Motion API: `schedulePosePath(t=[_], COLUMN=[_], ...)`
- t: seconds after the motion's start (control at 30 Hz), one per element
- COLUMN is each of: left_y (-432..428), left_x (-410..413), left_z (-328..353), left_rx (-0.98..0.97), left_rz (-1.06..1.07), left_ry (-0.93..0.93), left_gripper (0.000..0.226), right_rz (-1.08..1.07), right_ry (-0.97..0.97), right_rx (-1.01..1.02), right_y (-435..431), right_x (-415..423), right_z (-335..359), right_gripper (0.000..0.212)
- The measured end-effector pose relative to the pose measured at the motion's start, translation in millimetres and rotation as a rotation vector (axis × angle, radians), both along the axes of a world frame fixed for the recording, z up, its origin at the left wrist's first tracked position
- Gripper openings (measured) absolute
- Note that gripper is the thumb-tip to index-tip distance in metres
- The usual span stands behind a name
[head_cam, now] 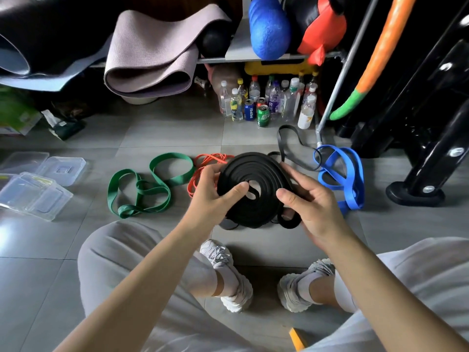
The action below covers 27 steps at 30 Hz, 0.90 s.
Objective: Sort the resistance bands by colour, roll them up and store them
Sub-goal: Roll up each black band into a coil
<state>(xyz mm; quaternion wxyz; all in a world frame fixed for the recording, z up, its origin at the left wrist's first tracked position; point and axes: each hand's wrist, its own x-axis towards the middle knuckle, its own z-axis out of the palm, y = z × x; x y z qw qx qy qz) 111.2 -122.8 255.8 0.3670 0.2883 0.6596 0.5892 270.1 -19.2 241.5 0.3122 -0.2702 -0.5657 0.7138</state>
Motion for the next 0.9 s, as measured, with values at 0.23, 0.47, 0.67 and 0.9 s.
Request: schedulePosePath(t=[0.23,0.47,0.67,0.9], left_y=[7,8,20,87], left_x=[-24,-21,-14,-46], left_z=[32,9,-23,-10], left_rx=[-0.137,-0.056,-0.053,-0.127], left_rz=[-0.555,-0.436,-0.139,-0.102], left_ry=[0.582,0.502,0.390,0.468], left_gripper=[0.068,0.053,0.051,0.052], right_rz=[0.327,0.133,0.023,0.030], right_ry=[-0.088,-0.316,-0.648,-0.865], right_rx=[-0.001,0.240,0.718,0.884], right_y=[15,21,20,72], right_x=[5,0,-10,-68], right_z=[16,5,-13,16], right_gripper=[0.050,0.034,0.052,0.049])
